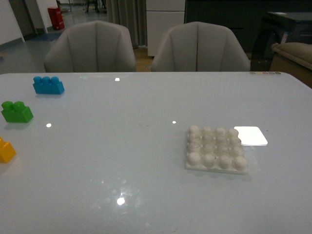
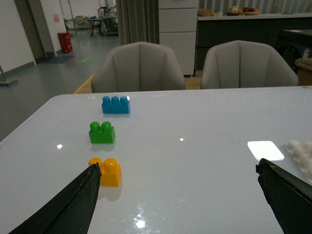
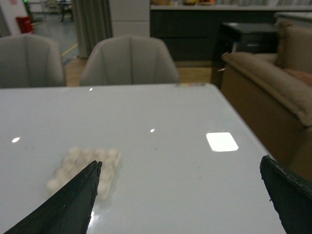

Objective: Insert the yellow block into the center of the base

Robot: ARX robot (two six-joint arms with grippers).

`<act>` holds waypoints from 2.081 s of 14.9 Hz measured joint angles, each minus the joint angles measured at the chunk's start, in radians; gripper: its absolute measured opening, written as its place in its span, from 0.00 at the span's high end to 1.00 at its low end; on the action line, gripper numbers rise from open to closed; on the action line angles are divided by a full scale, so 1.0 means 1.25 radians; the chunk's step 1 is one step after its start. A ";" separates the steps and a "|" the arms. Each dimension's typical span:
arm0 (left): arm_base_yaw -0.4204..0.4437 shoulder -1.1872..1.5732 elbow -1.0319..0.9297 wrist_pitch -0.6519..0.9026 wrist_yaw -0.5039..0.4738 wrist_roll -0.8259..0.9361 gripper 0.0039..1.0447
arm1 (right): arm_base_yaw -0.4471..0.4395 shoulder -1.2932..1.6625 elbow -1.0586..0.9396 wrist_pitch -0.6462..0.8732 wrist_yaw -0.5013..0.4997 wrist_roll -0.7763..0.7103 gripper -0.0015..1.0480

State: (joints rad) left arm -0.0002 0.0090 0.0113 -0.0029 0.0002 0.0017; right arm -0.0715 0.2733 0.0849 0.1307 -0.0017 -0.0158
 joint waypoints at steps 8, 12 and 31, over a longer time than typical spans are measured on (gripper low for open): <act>0.000 0.000 0.000 0.000 0.000 0.000 0.06 | 0.019 0.524 0.290 0.320 -0.005 -0.028 0.06; 0.000 0.000 0.000 0.000 -0.001 0.000 0.06 | 0.038 1.178 0.672 0.155 0.018 -0.027 0.06; 0.000 0.000 0.000 0.000 -0.001 0.000 0.06 | 0.231 1.599 0.956 -0.023 -0.082 0.166 0.06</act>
State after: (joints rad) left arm -0.0002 0.0093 0.0113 -0.0032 -0.0006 0.0017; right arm 0.2169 2.2723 1.2800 0.1013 -0.1040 0.1917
